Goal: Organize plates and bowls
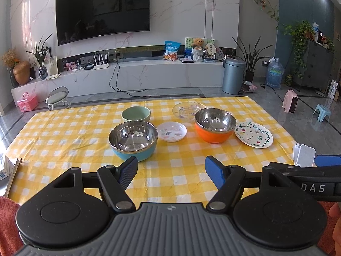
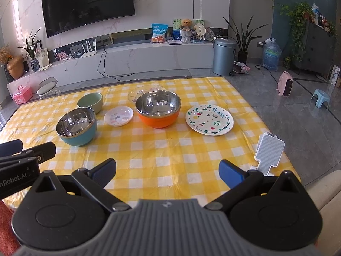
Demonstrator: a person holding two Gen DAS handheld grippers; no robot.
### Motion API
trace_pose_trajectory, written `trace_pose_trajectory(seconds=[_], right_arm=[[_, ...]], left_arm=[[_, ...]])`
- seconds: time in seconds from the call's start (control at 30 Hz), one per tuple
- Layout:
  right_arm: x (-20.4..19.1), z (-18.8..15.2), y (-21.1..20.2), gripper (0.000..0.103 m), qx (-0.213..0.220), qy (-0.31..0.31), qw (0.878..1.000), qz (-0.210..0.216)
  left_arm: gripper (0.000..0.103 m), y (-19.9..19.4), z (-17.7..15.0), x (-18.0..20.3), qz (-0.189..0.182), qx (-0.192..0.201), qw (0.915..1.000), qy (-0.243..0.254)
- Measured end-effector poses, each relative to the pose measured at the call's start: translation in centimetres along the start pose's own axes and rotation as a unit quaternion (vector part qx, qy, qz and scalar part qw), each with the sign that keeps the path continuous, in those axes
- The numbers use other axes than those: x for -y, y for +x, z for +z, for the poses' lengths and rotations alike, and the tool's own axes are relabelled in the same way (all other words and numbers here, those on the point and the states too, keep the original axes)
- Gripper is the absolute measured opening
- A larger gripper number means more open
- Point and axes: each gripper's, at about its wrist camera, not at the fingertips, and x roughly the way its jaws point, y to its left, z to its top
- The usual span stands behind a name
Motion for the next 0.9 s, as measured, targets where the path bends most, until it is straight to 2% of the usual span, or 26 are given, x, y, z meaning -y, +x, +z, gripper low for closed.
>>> trace_pose_trajectory(seconds=[0.9], right_arm=[[-0.16,0.0,-0.2,0.1,-0.001,-0.003,1.0,0.0]], left_arm=[[0.084,-0.04,-0.28,-0.14,-0.002,-0.001,1.0,-0.004]])
